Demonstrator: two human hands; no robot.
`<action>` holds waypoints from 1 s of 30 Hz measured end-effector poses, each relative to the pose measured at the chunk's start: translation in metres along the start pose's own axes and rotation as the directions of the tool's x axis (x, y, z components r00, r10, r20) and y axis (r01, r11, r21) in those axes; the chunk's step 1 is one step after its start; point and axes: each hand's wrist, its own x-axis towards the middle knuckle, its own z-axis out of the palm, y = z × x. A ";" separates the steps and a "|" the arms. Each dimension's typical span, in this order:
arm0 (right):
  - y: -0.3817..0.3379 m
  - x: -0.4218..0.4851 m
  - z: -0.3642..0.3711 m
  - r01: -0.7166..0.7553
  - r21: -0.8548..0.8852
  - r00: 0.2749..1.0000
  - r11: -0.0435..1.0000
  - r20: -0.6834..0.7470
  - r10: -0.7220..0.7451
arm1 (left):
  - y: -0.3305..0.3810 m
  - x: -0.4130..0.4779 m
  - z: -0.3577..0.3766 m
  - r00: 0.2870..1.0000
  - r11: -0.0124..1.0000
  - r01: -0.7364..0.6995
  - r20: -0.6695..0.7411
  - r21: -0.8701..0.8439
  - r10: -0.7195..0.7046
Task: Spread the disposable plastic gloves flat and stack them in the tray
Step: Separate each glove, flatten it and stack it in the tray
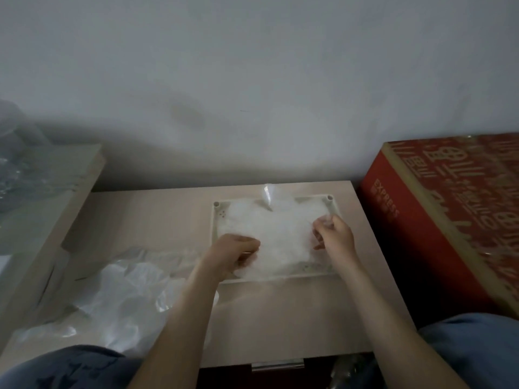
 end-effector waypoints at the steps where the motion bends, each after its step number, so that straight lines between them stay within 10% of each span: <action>1: 0.000 0.001 0.001 0.007 0.005 1.000 1.000 0.001 -0.007 | -0.001 0.003 -0.001 1.000 0.998 0.006 -0.014 0.055 -0.006; 12: -0.002 0.000 0.001 0.064 0.003 0.996 0.998 0.057 -0.064 | 0.003 0.001 0.009 1.000 0.821 0.004 0.007 0.571 -0.010; 23: -0.014 -0.004 -0.006 0.043 0.272 0.997 0.961 0.042 -0.057 | 0.025 -0.009 0.010 0.975 0.974 -0.211 -0.057 0.076 0.216; 30: -0.040 -0.015 -0.002 0.023 0.397 0.966 0.918 0.228 -0.122 | 0.012 -0.009 0.015 0.995 0.984 -0.094 0.038 0.153 0.090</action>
